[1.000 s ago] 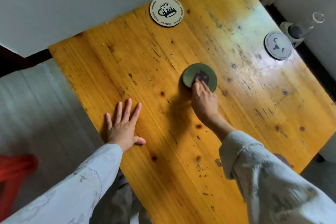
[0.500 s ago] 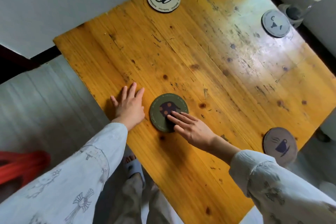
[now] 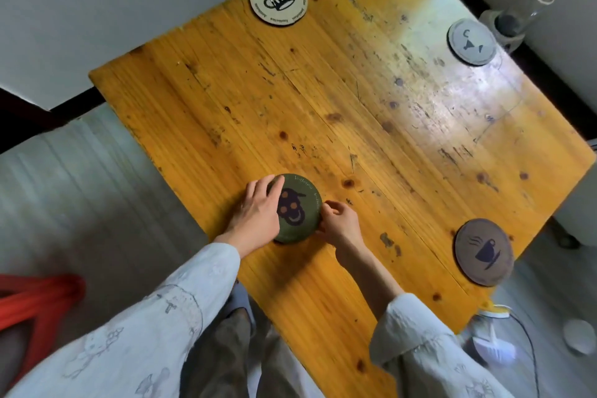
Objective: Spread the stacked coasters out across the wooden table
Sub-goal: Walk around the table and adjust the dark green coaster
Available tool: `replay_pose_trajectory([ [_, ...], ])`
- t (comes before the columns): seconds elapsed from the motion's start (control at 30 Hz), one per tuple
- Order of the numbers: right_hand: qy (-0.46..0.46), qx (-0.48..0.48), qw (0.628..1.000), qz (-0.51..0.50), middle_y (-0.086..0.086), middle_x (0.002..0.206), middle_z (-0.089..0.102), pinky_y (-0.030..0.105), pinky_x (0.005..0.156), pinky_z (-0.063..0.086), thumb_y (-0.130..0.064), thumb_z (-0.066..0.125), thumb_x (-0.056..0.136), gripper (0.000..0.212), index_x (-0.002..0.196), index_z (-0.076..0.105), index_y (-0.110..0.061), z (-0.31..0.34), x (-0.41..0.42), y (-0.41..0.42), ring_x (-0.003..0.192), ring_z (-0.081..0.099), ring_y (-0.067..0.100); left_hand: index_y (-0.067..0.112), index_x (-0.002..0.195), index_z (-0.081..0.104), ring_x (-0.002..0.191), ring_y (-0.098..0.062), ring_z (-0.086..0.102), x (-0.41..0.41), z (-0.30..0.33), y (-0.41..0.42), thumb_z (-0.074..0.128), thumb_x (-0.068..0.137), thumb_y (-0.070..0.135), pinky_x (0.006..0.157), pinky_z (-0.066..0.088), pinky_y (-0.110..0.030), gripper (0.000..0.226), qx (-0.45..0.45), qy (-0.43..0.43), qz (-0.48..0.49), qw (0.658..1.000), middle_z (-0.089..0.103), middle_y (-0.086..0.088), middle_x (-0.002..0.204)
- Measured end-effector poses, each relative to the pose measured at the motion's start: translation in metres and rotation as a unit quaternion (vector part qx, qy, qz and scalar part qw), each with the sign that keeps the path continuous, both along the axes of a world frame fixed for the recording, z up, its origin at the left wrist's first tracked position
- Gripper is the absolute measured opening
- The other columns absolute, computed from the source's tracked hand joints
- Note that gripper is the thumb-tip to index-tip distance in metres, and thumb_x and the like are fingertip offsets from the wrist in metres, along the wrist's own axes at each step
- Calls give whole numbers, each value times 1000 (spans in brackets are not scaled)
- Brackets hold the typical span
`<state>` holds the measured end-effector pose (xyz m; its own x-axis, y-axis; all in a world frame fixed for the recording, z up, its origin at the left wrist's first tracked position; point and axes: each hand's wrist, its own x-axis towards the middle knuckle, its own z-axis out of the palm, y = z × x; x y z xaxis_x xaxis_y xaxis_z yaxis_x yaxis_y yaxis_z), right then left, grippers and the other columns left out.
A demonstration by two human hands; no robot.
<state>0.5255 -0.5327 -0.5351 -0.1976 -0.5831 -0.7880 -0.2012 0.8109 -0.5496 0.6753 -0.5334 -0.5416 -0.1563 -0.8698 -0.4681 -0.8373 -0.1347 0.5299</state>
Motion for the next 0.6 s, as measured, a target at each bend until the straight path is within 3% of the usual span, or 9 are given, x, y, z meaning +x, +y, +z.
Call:
replay_pose_trajectory([
  [0.1, 6, -48, 997, 54, 13, 134, 52, 31, 92, 48, -23, 40, 97, 39, 133, 41, -10, 5, 8, -15, 108, 52, 18, 20, 141, 19, 132, -25, 23, 6, 8, 27, 34, 85, -3, 104, 31, -32, 62, 24, 70, 172, 982, 23, -5, 147],
  [0.2, 4, -113, 983, 145, 12, 132, 57, 31, 92, 46, -20, 40, 96, 40, 136, 39, -12, 11, 22, -32, 113, 56, 20, 21, 137, 26, 128, -25, 36, 11, 14, 43, 38, 88, -1, 98, 36, -30, 55, 39, 124, 334, 934, 30, -8, 142],
  [0.3, 22, -143, 969, 202, 13, 133, 57, 35, 99, 46, -19, 39, 97, 40, 136, 39, -13, 14, 37, -46, 117, 57, 24, 19, 136, 29, 123, -23, 42, 17, 14, 50, 38, 89, 1, 94, 39, -31, 51, 72, 156, 434, 884, 39, -7, 139],
  [0.43, 144, -135, 949, 248, 20, 129, 57, 35, 88, 50, -15, 38, 96, 34, 126, 50, -3, 11, 37, -42, 108, 60, 30, 21, 137, 27, 114, -19, 48, 28, 12, 51, 36, 88, -5, 99, 42, -35, 56, 96, 206, 491, 841, 45, -6, 135],
  [0.5, 144, -118, 946, 266, 22, 120, 62, 32, 76, 51, -13, 37, 96, 31, 116, 57, 1, 7, 37, -36, 96, 62, 30, 22, 140, 23, 115, -16, 46, 31, 11, 48, 34, 89, -7, 104, 41, -40, 59, 119, 246, 487, 830, 41, -4, 139],
  [0.6, 136, -109, 948, 267, 22, 115, 62, 31, 70, 47, -12, 34, 96, 32, 110, 60, 0, 4, 44, -36, 87, 58, 27, 25, 141, 21, 115, -13, 42, 32, 13, 47, 30, 88, -9, 107, 38, -44, 63, 129, 286, 476, 822, 37, -1, 144],
])
